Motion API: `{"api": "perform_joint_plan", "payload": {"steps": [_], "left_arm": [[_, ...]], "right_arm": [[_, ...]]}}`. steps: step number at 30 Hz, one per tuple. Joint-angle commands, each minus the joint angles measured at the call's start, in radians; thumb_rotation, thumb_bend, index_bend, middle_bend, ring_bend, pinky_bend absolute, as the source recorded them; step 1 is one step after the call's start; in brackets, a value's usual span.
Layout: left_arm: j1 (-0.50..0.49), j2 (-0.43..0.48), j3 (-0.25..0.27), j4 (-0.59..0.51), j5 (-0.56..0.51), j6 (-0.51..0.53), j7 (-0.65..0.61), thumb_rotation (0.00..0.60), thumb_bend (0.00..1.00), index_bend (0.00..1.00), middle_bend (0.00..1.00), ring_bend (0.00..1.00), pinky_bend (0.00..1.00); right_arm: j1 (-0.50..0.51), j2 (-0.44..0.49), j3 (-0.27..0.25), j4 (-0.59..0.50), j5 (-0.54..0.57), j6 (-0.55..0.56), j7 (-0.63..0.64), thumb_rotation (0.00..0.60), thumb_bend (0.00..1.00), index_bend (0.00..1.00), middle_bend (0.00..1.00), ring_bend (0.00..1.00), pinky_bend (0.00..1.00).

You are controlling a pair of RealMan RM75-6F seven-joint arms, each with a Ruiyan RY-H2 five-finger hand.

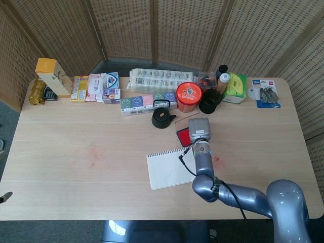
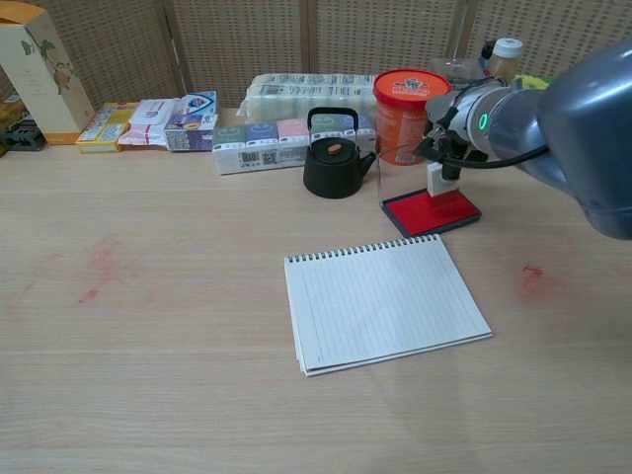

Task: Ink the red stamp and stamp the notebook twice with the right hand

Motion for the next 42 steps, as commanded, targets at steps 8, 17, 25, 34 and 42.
{"api": "perform_joint_plan", "payload": {"steps": [8,17,25,34,42], "left_arm": [[-0.008,0.003,-0.005,0.007,-0.018,-0.016,-0.016,0.600,0.00,0.00,0.00,0.00,0.01],[-0.012,0.003,-0.005,0.009,-0.023,-0.027,-0.023,0.600,0.00,0.00,0.00,0.00,0.01],[-0.012,0.003,-0.006,0.009,-0.027,-0.027,-0.023,0.600,0.00,0.00,0.00,0.00,0.01],[-0.011,0.004,-0.005,0.010,-0.025,-0.025,-0.028,0.600,0.00,0.00,0.00,0.00,0.01],[-0.010,0.005,-0.005,0.010,-0.023,-0.022,-0.029,0.600,0.00,0.00,0.00,0.00,0.01]], "right_arm": [[0.047,-0.064,0.014,0.087,0.045,-0.029,-0.003,0.600,0.45,0.63,1.00,0.99,1.00],[0.070,-0.093,0.023,0.134,0.033,-0.048,0.018,0.600,0.45,0.64,1.00,0.99,1.00],[0.066,-0.106,0.010,0.161,0.025,-0.074,0.038,0.600,0.45,0.66,1.00,0.99,1.00],[0.054,-0.119,-0.008,0.187,-0.006,-0.099,0.075,0.600,0.45,0.66,1.00,0.99,1.00],[0.039,-0.133,-0.024,0.216,-0.040,-0.122,0.116,0.600,0.45,0.66,1.00,0.99,1.00]]}}
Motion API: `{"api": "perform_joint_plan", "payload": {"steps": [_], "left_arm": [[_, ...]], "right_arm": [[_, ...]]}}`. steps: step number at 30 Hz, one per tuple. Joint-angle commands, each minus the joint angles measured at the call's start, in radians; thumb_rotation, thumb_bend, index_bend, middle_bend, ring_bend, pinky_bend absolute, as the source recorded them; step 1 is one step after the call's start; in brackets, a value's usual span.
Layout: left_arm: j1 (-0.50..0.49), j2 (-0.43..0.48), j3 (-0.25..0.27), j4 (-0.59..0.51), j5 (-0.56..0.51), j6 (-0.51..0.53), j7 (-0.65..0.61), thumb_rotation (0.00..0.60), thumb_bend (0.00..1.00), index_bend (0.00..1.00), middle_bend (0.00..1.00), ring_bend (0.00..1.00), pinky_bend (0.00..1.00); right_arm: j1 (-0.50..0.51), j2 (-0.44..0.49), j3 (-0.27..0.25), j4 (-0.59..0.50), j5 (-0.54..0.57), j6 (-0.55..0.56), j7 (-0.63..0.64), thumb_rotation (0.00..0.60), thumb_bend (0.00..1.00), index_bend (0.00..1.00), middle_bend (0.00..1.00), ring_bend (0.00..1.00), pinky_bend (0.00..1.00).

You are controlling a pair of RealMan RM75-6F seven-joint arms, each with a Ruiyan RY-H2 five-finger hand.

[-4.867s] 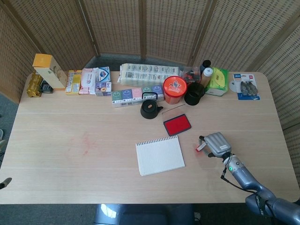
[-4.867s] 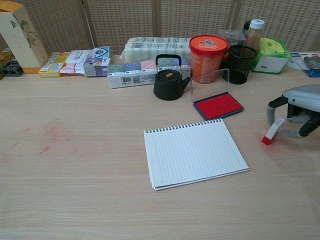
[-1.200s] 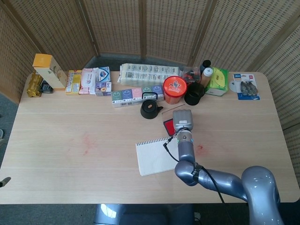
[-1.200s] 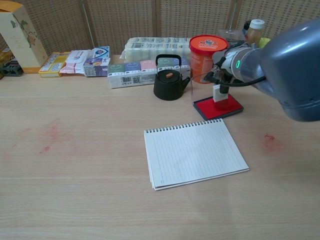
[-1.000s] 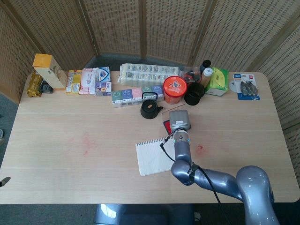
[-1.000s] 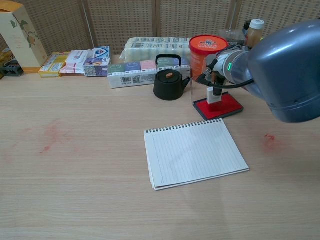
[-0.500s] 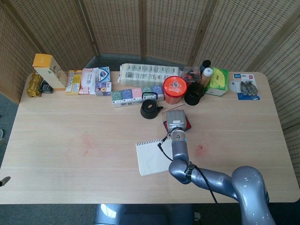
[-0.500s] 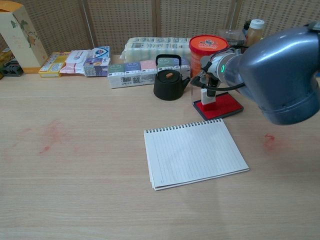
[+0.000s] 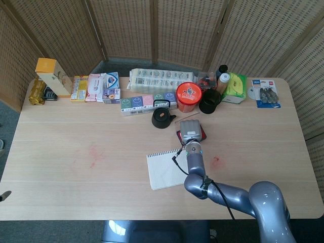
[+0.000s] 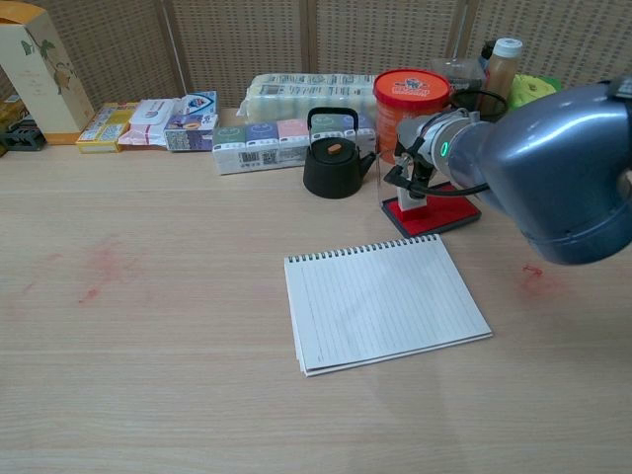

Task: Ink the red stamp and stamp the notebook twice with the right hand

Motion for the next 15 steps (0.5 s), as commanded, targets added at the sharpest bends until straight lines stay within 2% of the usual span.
{"api": "perform_joint_plan", "payload": {"steps": [1,15], "left_arm": [[0.000,0.000,0.000,0.000,0.000,0.000,0.000,0.600,0.00,0.00,0.00,0.00,0.01],[0.001,0.000,0.001,0.000,0.005,0.004,0.000,0.600,0.00,0.00,0.00,0.00,0.01]], "right_arm": [[-0.004,-0.004,-0.004,0.008,-0.008,-0.006,0.009,0.600,0.45,0.66,1.00,0.99,1.00],[-0.018,0.008,-0.009,-0.005,-0.015,-0.001,0.017,0.600,0.45,0.66,1.00,0.99,1.00]]}}
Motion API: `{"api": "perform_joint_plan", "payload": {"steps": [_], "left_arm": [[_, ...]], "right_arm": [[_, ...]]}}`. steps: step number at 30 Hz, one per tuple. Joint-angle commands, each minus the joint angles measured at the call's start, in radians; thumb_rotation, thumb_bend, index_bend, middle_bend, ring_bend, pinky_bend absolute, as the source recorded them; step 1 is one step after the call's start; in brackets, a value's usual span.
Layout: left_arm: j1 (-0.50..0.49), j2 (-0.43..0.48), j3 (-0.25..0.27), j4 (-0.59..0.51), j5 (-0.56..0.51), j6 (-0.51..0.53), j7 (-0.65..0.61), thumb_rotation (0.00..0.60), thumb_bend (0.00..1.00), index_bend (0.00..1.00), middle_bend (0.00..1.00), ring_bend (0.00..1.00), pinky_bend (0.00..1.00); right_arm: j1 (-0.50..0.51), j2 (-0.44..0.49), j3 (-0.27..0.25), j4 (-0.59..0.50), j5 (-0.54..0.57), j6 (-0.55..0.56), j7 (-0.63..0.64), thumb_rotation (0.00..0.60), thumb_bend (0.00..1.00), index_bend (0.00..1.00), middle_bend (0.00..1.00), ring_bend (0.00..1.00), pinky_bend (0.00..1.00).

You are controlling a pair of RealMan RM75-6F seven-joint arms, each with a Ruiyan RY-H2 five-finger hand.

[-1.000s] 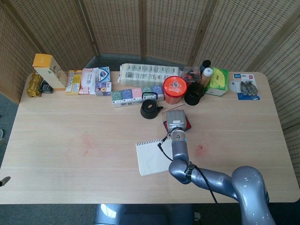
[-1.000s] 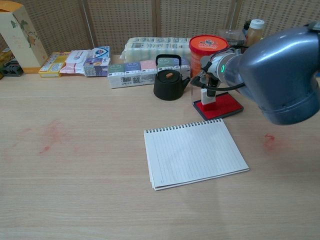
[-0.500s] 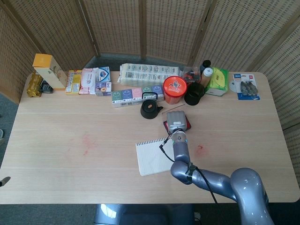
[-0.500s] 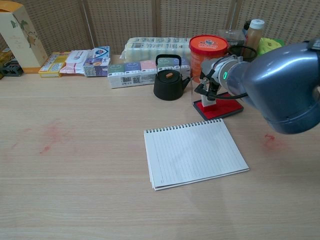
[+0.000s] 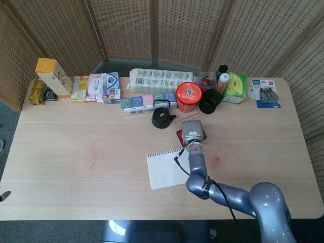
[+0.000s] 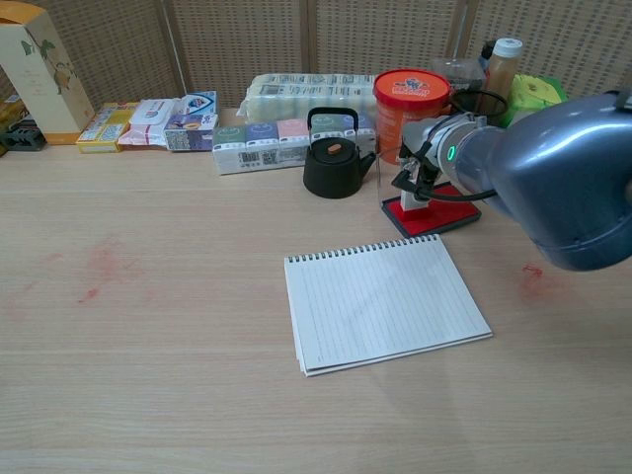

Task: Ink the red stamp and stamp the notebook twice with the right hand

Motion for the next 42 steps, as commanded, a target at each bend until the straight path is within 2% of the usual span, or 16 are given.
{"api": "perform_joint_plan", "payload": {"steps": [1,10,17,23,27,33,38,42], "left_arm": [[0.000,0.000,0.001,0.000,0.002,0.000,0.001,0.600,0.00,0.00,0.00,0.00,0.01],[-0.002,0.001,0.002,0.002,0.004,-0.004,-0.008,0.600,0.00,0.00,0.00,0.00,0.01],[-0.003,0.003,0.007,0.003,0.015,-0.005,-0.017,0.600,0.00,0.00,0.00,0.00,0.01],[0.004,0.009,0.014,0.002,0.040,0.012,-0.029,0.600,0.00,0.00,0.00,0.00,0.01],[0.007,0.011,0.018,0.002,0.055,0.021,-0.034,0.600,0.00,0.00,0.00,0.00,0.01],[0.012,0.011,0.023,0.000,0.069,0.032,-0.031,0.600,0.00,0.00,0.00,0.00,0.01],[0.013,0.010,0.024,-0.002,0.071,0.034,-0.025,0.600,0.00,0.00,0.00,0.00,0.01],[0.012,0.008,0.024,-0.003,0.068,0.032,-0.021,0.600,0.00,0.00,0.00,0.00,0.01]], "right_arm": [[-0.003,0.008,0.003,-0.018,0.000,0.008,0.001,0.600,0.45,0.66,1.00,0.99,1.00],[0.000,0.064,0.036,-0.141,0.020,0.073,-0.018,0.600,0.45,0.67,1.00,0.99,1.00],[0.004,0.134,0.061,-0.308,0.045,0.170,-0.058,0.600,0.45,0.67,1.00,0.99,1.00],[-0.008,0.206,0.077,-0.496,0.049,0.257,-0.070,0.600,0.46,0.67,1.00,0.99,1.00],[-0.018,0.238,0.051,-0.602,0.021,0.303,-0.076,0.600,0.46,0.68,1.00,0.99,1.00],[-0.034,0.245,-0.015,-0.721,-0.026,0.342,-0.071,0.600,0.46,0.68,1.00,0.99,1.00],[-0.033,0.212,-0.078,-0.744,-0.088,0.359,-0.072,0.600,0.47,0.69,1.00,0.99,1.00],[-0.026,0.169,-0.117,-0.719,-0.131,0.370,-0.078,0.600,0.47,0.68,1.00,0.99,1.00]]}}
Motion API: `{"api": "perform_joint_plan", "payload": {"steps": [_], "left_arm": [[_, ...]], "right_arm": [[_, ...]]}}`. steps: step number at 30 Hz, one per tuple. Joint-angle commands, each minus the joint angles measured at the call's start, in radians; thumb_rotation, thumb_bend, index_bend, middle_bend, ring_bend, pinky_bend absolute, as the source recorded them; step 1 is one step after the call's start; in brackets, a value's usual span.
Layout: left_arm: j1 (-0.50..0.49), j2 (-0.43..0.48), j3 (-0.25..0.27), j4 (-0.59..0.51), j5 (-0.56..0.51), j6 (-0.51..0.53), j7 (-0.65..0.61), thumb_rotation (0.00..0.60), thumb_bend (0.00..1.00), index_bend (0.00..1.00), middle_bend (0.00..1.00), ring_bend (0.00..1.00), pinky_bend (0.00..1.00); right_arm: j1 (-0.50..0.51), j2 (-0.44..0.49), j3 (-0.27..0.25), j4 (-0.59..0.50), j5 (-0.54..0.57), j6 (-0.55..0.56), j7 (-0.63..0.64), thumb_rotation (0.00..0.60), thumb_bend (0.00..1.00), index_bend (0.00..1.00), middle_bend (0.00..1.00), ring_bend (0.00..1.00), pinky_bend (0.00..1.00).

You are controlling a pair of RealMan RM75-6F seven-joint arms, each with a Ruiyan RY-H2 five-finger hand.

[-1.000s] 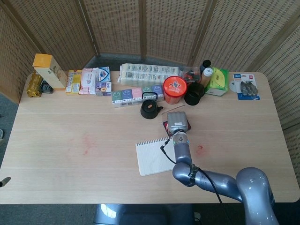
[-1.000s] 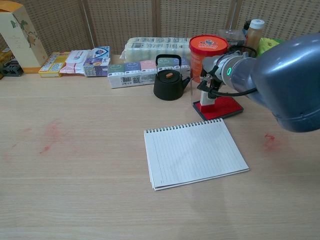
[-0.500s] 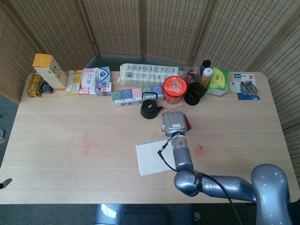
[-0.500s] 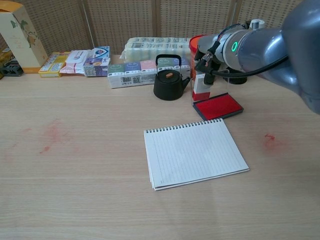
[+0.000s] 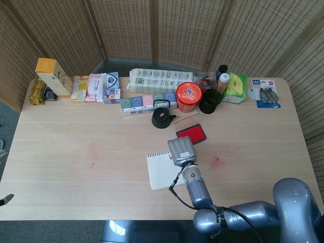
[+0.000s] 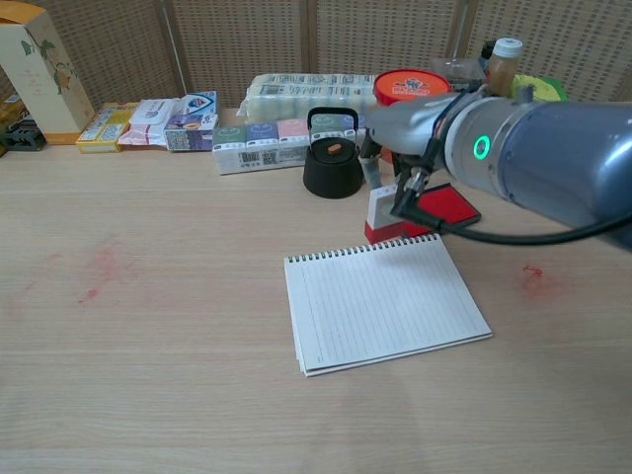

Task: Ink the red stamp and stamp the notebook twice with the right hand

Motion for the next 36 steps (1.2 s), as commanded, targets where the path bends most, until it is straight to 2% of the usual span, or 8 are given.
{"api": "perform_joint_plan", "payload": {"steps": [1,8,21,26,36], "left_arm": [[-0.001,-0.001,0.000,0.000,-0.002,-0.002,0.001,0.600,0.00,0.00,0.00,0.00,0.01],[-0.001,0.000,0.001,0.001,-0.002,-0.003,-0.001,0.600,0.00,0.00,0.00,0.00,0.01],[-0.009,-0.004,0.000,0.000,-0.014,-0.020,0.007,0.600,0.00,0.00,0.00,0.00,0.01],[-0.010,-0.005,-0.001,-0.002,-0.018,-0.021,0.013,0.600,0.00,0.00,0.00,0.00,0.01],[-0.010,-0.005,-0.001,-0.001,-0.020,-0.021,0.010,0.600,0.00,0.00,0.00,0.00,0.01]], "right_arm": [[0.006,-0.037,-0.032,0.026,-0.031,0.011,-0.006,0.600,0.47,0.69,1.00,0.99,1.00],[0.001,-0.076,-0.069,0.122,-0.060,-0.006,-0.002,0.600,0.47,0.69,1.00,0.99,1.00],[-0.052,-0.049,-0.097,0.204,-0.068,-0.071,0.050,0.600,0.47,0.69,1.00,0.99,1.00],[-0.068,-0.041,-0.091,0.230,-0.072,-0.096,0.076,0.600,0.47,0.69,1.00,0.99,1.00],[-0.073,-0.045,-0.041,0.265,-0.035,-0.109,0.089,0.600,0.47,0.69,1.00,0.99,1.00]]}}
